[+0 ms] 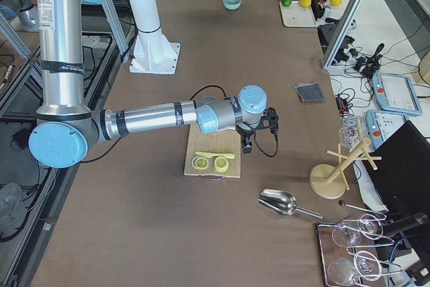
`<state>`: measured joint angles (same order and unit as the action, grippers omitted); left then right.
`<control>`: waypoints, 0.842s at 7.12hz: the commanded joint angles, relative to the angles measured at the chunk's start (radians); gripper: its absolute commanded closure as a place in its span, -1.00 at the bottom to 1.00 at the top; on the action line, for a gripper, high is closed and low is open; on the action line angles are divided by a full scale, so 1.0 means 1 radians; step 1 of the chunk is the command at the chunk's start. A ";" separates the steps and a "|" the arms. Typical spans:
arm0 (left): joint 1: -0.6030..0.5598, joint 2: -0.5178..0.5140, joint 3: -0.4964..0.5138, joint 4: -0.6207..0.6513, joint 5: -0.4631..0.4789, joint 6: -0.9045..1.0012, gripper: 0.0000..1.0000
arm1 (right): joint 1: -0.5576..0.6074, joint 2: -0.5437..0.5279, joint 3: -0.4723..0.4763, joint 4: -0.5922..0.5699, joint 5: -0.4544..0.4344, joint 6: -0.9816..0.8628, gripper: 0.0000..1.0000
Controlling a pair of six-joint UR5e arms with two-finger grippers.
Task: Place spoon in bowl
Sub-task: 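Lower the left gripper to the rim of the pale green bowl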
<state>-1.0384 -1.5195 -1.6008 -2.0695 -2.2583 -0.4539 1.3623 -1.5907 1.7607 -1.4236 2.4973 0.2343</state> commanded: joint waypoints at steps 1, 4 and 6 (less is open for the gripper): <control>0.003 0.009 -0.005 -0.006 -0.001 0.001 0.58 | -0.003 0.000 0.011 0.000 0.000 0.000 -0.97; 0.004 0.010 -0.027 -0.030 -0.013 -0.008 1.00 | -0.009 -0.003 0.019 0.000 -0.006 0.000 -0.97; 0.004 0.021 -0.118 -0.015 -0.015 -0.104 1.00 | -0.032 -0.002 0.045 0.000 -0.012 0.046 -0.95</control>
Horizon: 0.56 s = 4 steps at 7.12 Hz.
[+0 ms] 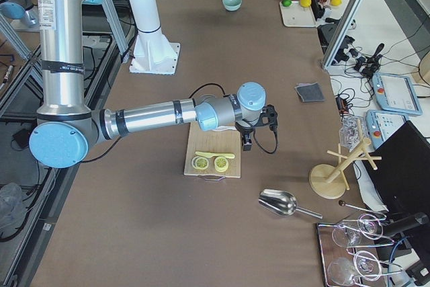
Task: Place spoon in bowl
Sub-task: 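Lower the left gripper to the rim of the pale green bowl, then drag the bowl toward center with left gripper while right gripper reaches the spoon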
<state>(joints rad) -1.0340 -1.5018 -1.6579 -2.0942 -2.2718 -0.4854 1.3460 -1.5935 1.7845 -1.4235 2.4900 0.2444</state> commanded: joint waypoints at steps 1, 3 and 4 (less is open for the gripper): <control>0.011 -0.014 -0.129 0.049 -0.020 -0.175 1.00 | -0.086 0.006 0.095 0.000 -0.079 0.193 -0.94; 0.122 -0.189 -0.226 0.223 -0.008 -0.424 1.00 | -0.247 0.001 0.196 0.000 -0.189 0.446 -0.89; 0.193 -0.296 -0.226 0.303 0.045 -0.527 1.00 | -0.298 0.000 0.197 0.029 -0.201 0.481 -0.85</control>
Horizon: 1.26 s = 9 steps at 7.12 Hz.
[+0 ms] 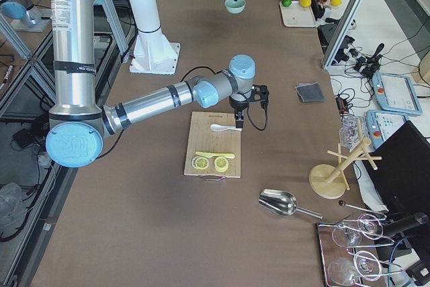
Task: Place spoon in bowl
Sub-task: 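Drag the bowl toward center with left gripper while right gripper reaches the spoon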
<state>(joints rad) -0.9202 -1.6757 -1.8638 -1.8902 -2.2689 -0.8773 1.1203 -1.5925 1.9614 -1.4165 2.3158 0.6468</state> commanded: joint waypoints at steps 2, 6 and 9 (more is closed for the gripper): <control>0.237 -0.380 -0.002 0.329 0.150 -0.319 1.00 | -0.196 -0.007 0.005 0.091 -0.137 0.198 -0.85; 0.382 -0.604 0.202 0.344 0.297 -0.443 1.00 | -0.249 -0.003 -0.152 0.203 -0.159 0.206 -0.64; 0.412 -0.642 0.227 0.344 0.304 -0.477 1.00 | -0.254 0.026 -0.209 0.231 -0.159 0.252 -0.43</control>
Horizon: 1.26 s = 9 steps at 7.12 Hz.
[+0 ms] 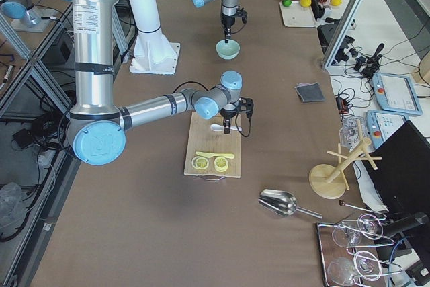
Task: Place spoon in bowl
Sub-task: 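Drag the bowl toward center with left gripper while right gripper reaches the spoon, then grasp the white spoon on the cutting board with the right gripper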
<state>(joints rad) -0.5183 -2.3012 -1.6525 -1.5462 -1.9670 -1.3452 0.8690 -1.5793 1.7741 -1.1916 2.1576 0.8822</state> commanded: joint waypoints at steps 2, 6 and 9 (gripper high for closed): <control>0.029 -0.023 0.030 -0.003 0.031 -0.008 1.00 | -0.004 0.022 -0.022 0.006 -0.001 0.021 -0.43; 0.049 -0.026 0.030 -0.003 0.031 -0.009 1.00 | -0.005 0.027 -0.028 0.006 0.001 0.021 -0.04; 0.055 -0.024 0.028 -0.005 0.031 -0.009 1.00 | -0.013 0.027 -0.030 0.006 0.001 0.027 -0.10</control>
<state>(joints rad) -0.4647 -2.3267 -1.6238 -1.5506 -1.9359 -1.3545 0.8600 -1.5524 1.7445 -1.1858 2.1583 0.9091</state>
